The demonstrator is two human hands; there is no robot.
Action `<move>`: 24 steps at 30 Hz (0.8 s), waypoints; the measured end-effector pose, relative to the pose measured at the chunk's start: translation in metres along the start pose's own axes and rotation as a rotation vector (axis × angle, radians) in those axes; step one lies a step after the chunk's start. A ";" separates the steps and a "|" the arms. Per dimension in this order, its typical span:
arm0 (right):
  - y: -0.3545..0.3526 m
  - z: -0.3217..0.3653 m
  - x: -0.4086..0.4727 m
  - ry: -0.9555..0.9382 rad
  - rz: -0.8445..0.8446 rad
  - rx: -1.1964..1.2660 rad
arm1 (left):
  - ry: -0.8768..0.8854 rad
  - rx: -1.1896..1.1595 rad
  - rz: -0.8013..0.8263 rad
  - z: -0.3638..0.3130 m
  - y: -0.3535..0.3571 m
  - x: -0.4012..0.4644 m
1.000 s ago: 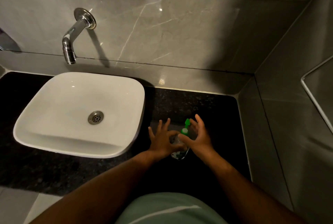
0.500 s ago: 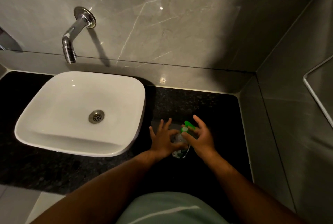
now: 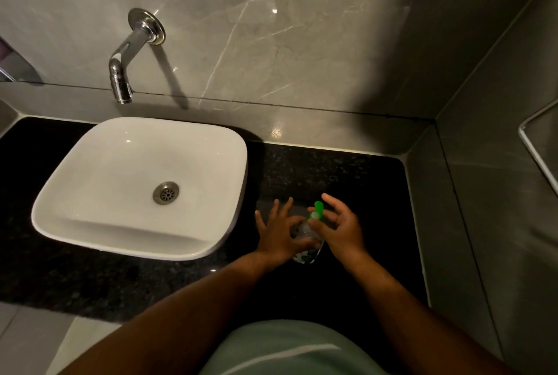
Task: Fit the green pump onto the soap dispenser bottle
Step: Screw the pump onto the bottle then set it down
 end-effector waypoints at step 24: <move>0.004 0.013 0.008 -0.106 0.144 -0.274 | -0.104 -0.101 0.097 0.007 -0.003 -0.004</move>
Point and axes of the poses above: each hand's wrist, its own x-axis towards the middle knuckle, its own y-axis out of the palm, z = x × y, the point moved 7 cm from there along x, towards the middle knuckle, and after that the axes turned 14 degrees about y, right-handed, at the moved point
